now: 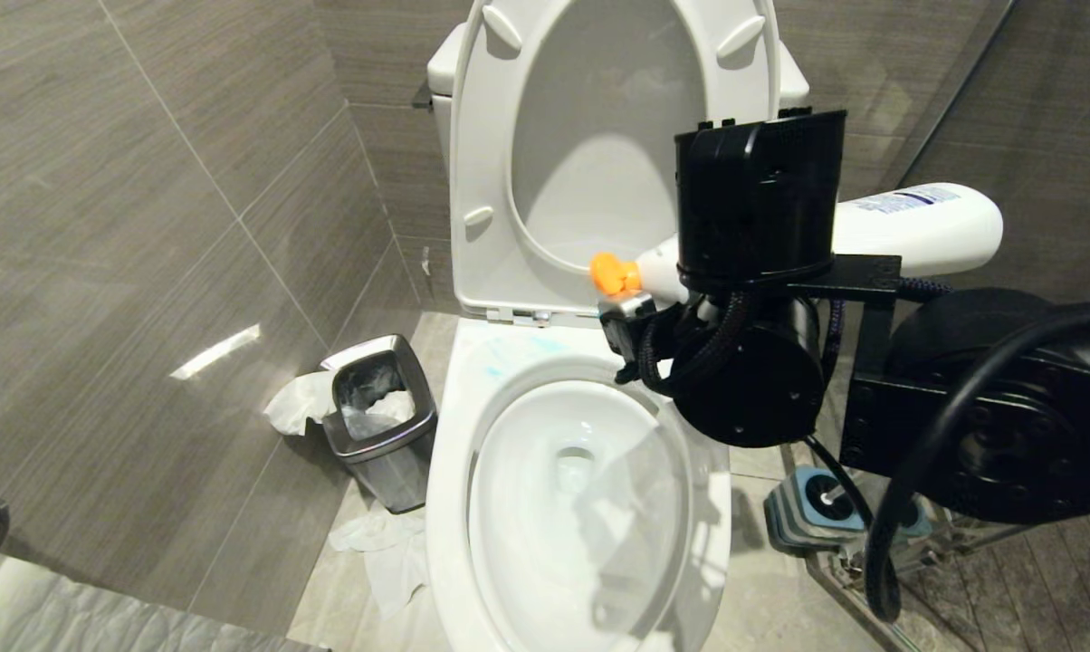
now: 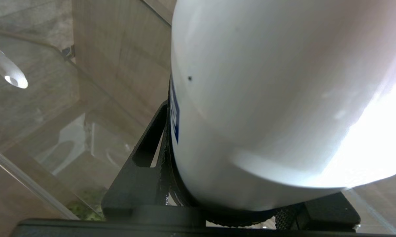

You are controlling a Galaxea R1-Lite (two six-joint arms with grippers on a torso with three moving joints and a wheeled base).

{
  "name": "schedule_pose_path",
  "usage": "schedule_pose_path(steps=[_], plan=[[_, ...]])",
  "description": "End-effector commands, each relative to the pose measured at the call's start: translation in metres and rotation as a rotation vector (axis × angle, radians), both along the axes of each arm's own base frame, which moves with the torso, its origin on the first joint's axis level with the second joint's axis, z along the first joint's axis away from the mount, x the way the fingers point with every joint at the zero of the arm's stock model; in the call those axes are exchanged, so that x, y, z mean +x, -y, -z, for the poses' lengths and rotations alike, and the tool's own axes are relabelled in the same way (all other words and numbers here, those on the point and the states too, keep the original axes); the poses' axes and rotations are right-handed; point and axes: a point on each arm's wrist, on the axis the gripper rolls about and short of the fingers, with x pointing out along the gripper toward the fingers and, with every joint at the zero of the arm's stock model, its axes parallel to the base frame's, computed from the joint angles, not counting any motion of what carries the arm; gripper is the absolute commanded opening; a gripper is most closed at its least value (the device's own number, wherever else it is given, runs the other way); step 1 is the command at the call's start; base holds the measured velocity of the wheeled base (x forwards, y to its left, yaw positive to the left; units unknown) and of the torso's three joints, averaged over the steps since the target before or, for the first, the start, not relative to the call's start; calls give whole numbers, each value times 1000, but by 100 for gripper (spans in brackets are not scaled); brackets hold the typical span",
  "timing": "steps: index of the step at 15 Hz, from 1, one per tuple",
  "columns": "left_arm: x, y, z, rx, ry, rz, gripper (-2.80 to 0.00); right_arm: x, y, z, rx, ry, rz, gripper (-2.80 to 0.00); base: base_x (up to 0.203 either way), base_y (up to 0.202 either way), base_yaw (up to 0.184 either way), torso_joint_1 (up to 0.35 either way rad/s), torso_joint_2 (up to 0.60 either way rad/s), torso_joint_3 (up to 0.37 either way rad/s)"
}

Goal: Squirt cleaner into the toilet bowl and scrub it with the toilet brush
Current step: Pour in the cleaning agent

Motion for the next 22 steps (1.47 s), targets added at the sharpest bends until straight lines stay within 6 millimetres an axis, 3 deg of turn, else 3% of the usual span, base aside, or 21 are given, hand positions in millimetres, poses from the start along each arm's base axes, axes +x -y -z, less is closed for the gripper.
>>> schedule_pose_path(steps=[1, 22], plan=[[0, 0, 0, 1, -3, 0, -280, 2, -3, 1, -41, -19, 6, -280, 0, 0, 0, 0, 0, 0], [0, 0, 0, 2, -3, 1, -280, 7, -8, -4, -37, -4, 5, -280, 0, 0, 0, 0, 0, 0]])
